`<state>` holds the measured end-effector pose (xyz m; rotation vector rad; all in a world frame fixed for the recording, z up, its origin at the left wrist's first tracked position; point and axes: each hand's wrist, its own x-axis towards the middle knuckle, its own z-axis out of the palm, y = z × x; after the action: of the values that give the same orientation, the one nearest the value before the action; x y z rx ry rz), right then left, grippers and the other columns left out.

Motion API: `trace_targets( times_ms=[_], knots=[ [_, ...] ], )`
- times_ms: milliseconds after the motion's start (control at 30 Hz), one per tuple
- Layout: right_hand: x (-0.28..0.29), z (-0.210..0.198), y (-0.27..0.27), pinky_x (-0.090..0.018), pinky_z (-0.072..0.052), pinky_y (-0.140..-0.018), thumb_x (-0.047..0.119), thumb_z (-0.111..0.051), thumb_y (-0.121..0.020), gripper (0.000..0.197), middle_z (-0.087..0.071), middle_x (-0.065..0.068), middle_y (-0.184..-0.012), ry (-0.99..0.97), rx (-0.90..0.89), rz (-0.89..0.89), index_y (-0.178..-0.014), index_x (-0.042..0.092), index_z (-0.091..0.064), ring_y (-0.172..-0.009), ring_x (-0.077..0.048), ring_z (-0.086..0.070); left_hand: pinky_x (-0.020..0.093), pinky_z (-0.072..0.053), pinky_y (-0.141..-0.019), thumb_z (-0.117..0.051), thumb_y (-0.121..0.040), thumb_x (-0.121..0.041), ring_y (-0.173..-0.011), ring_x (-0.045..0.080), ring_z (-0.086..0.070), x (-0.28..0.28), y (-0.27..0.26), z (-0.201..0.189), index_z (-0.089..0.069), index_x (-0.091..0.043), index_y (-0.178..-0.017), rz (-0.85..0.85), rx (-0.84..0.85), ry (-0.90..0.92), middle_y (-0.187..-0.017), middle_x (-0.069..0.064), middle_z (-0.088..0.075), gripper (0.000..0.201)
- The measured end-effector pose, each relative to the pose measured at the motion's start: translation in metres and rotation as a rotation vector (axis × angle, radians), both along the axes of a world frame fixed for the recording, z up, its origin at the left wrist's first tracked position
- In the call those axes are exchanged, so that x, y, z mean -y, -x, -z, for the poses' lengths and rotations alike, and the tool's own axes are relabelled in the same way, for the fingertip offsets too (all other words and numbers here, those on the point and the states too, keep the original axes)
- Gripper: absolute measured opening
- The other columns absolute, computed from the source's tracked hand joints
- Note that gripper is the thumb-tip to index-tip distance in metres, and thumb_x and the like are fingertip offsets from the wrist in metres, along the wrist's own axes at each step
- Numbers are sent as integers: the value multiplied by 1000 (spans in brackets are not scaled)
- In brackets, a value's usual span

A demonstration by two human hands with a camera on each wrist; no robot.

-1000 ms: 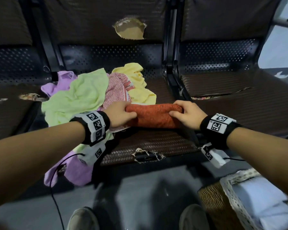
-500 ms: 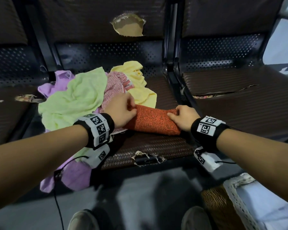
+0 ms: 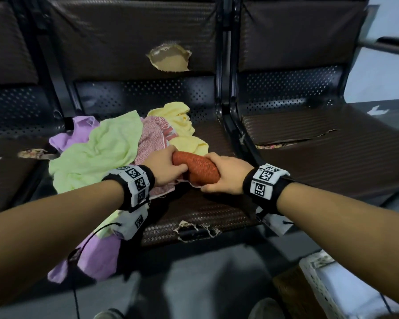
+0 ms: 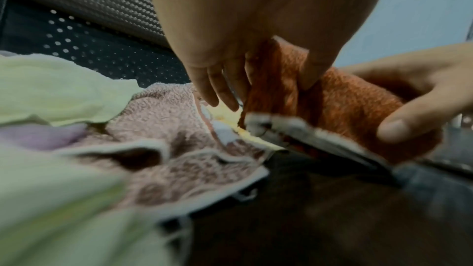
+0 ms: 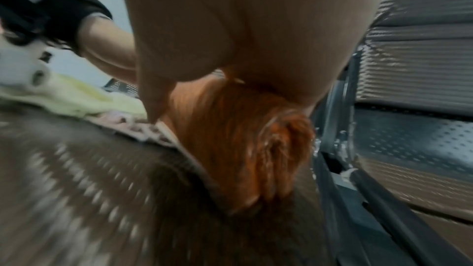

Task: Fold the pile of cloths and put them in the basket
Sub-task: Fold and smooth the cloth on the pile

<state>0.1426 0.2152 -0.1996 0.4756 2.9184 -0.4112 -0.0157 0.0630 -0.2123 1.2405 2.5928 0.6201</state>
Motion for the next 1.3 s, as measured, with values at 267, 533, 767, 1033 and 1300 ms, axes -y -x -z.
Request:
trace_targets(
  times_ms=[267, 533, 767, 1033, 1300],
  knots=[
    [-27, -40, -54, -46, -56, -94, 41, -83, -74, 52, -75, -2, -107, 646, -380, 366, -116, 20, -62, -96, -20, -73, 29, -52, -80, -70, -70, -72, -93, 5, -65, -41, -46, -57, -55, -34, -115, -80, 397, -555, -103, -16, -66, 61],
    [-37, -38, -218, -53, -56, -94, 34, -76, -71, 57, -74, -12, -110, 1031, -876, 911, -120, 12, -58, -100, -29, -73, 24, -59, -75, -72, -88, -14, -91, 17, -74, -114, -223, -53, -67, -14, -110, 437, 1126, -249, -102, 2, -77, 23],
    [-23, -6, -368, -34, -61, -70, 35, -63, -91, 33, -78, -13, -99, 1211, -977, 1348, -109, 8, -75, -86, -26, -76, 42, -53, -99, -71, -90, -16, -104, 26, -70, -158, -357, -21, -64, -13, -120, 704, 913, 166, -114, 8, -73, 30],
    [-3, 88, -436, -50, -55, -94, 29, -62, -91, 37, -70, -18, -120, 1211, -542, 1811, -122, 10, -65, -106, -36, -69, 23, -49, -63, -55, -99, -38, -92, 26, -63, -178, -452, 62, -61, -4, -117, 900, 352, 781, -102, 9, -64, 39],
    [-13, 130, -433, -53, -56, -91, 31, -74, -85, 48, -66, -17, -122, 1122, -288, 1851, -125, 7, -60, -106, -37, -67, 37, -48, -96, -49, -102, -34, -104, 26, -62, -177, -454, 112, -59, -6, -126, 924, 255, 846, -124, 14, -65, 39]
  ],
)
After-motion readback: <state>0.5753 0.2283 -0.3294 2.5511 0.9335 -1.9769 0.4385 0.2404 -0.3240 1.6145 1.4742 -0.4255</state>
